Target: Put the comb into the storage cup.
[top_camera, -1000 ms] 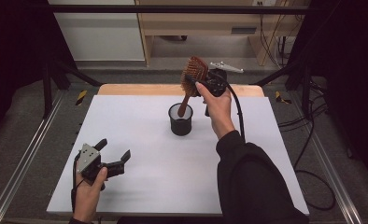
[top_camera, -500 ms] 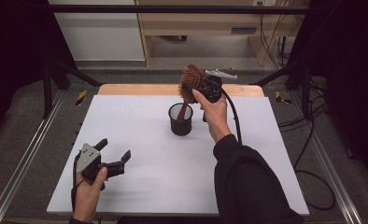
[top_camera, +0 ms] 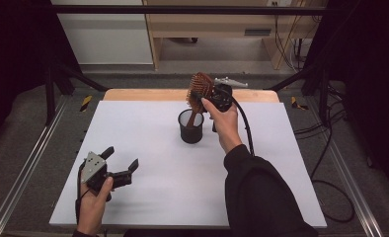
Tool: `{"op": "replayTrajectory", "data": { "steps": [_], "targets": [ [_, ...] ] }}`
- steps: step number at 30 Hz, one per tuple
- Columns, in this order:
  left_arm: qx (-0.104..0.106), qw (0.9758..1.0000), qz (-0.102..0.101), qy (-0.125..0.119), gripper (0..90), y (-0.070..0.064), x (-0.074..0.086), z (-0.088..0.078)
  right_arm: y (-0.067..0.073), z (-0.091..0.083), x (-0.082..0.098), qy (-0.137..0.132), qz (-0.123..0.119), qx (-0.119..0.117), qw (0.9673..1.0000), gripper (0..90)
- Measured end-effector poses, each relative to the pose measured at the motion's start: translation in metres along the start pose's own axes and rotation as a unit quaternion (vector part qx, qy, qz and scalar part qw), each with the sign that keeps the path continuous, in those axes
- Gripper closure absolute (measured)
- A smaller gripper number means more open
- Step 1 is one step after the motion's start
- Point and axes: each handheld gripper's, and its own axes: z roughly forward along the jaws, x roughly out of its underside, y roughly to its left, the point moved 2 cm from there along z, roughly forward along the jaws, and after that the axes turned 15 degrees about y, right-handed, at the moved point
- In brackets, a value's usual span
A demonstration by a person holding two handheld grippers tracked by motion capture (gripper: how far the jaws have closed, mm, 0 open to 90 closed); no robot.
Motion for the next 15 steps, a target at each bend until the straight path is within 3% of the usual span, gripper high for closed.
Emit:
{"op": "replayTrajectory", "data": {
  "steps": [15],
  "targets": [
    [0.005,1.0000,0.003,0.001,1.6,-0.0007,0.0000,0.0007,0.0032,0.0055,0.0038,0.009,-0.002,-0.008,0.9999,48.0]
  ]
}}
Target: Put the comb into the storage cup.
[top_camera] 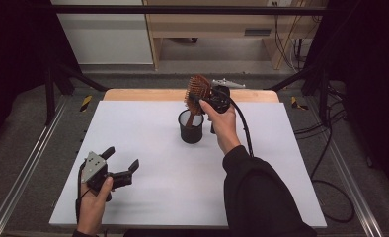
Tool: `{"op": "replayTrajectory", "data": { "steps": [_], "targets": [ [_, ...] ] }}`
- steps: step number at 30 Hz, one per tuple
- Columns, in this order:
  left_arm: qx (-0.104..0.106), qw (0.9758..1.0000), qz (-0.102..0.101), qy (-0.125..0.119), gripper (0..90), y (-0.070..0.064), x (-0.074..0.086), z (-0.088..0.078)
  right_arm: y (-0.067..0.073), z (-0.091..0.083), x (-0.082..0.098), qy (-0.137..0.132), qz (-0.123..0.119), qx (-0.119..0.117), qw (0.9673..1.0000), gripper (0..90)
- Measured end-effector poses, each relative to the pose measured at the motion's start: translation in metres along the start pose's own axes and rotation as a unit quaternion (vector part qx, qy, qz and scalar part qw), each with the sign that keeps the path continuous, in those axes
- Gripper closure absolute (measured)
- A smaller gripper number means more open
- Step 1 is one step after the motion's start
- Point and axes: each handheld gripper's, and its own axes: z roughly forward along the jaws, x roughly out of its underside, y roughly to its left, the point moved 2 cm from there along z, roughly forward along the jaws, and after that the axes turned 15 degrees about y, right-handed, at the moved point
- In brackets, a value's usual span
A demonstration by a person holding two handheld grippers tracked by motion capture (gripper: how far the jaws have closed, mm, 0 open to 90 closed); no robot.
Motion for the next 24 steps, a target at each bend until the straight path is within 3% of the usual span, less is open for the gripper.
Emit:
{"op": "replayTrajectory", "data": {
  "steps": [24],
  "targets": [
    [0.001,1.0000,0.000,0.000,1.6,-0.0001,0.0001,0.0002,-0.0004,0.0044,0.0049,0.006,0.006,-0.009,0.9999,47.6]
  ]
}}
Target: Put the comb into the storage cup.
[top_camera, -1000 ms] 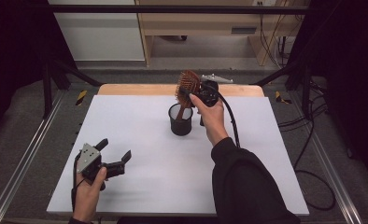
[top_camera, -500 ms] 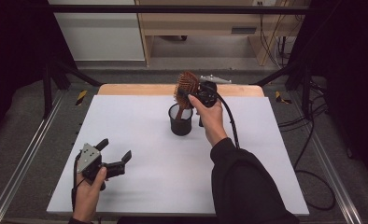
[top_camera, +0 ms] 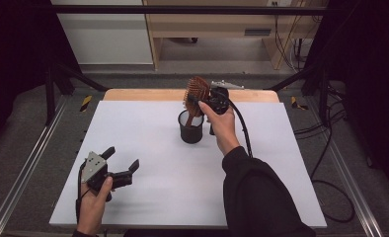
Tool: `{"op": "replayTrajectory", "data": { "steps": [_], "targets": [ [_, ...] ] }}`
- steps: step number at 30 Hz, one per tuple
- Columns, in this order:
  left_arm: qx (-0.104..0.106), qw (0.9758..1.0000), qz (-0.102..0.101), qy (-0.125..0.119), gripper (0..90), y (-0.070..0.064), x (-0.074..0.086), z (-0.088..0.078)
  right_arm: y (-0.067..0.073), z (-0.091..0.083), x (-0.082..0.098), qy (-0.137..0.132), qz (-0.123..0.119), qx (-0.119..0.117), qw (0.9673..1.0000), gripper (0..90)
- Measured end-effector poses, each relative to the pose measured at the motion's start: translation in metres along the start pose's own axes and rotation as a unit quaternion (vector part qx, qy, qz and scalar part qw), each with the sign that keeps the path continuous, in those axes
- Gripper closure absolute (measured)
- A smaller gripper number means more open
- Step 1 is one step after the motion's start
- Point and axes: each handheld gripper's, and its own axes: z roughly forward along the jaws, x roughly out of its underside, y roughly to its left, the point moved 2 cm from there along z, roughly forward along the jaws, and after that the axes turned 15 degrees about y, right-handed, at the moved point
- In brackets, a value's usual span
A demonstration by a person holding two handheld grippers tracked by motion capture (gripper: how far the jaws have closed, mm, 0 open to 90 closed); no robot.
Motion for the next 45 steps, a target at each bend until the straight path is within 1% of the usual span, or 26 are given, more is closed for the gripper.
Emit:
{"op": "replayTrajectory", "data": {
  "steps": [3,14,22,28,36,45],
  "targets": [
    [0.000,1.0000,0.000,0.000,1.6,0.000,0.000,0.000,-0.001,0.000,0.000,-0.001,0.006,-0.002,1.0000,47.6],
    [0.001,1.0000,0.002,0.001,1.6,-0.001,0.000,0.001,-0.003,-0.001,0.001,-0.001,0.006,-0.003,1.0000,47.3],
    [0.002,1.0000,0.002,0.003,1.6,-0.001,0.000,0.001,-0.005,0.000,0.001,-0.001,0.013,-0.005,0.9999,47.1],
    [0.003,1.0000,0.002,0.004,1.6,-0.001,0.000,0.002,-0.011,0.000,0.001,-0.002,0.021,-0.007,0.9998,46.5],
    [0.004,1.0000,0.004,0.006,1.6,-0.001,0.001,0.002,-0.021,-0.002,0.004,-0.002,0.040,-0.011,0.9991,45.8],
    [0.005,1.0000,0.004,0.006,1.7,-0.002,0.001,0.003,-0.028,-0.003,0.006,-0.005,0.048,-0.015,0.9987,45.1]
  ]
}}
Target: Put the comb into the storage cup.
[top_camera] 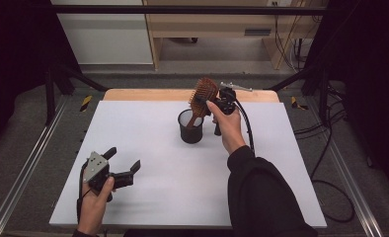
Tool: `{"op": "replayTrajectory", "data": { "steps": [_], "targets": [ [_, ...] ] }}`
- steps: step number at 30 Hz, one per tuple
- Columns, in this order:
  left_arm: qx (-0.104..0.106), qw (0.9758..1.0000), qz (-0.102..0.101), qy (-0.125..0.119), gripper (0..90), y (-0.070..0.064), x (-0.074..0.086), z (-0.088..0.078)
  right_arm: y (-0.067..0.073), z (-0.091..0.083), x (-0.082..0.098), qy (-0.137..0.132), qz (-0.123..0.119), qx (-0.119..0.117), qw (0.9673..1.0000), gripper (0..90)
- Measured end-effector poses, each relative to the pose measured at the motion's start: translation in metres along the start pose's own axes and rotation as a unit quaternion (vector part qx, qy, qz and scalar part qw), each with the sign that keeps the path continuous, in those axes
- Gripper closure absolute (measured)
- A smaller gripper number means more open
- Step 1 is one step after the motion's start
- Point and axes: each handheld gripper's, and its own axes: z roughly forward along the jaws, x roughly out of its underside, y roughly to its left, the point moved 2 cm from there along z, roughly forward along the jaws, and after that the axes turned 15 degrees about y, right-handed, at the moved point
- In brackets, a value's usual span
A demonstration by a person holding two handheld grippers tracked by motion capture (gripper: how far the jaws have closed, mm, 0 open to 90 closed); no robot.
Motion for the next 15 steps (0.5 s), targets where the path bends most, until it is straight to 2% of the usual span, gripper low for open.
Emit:
{"op": "replayTrajectory", "data": {
  "steps": [15],
  "targets": [
    [0.000,1.0000,0.001,0.002,1.7,-0.0003,0.0001,0.0006,-0.0042,-0.0005,0.0022,-0.004,0.011,-0.005,0.9999,45.0]
  ]
}}
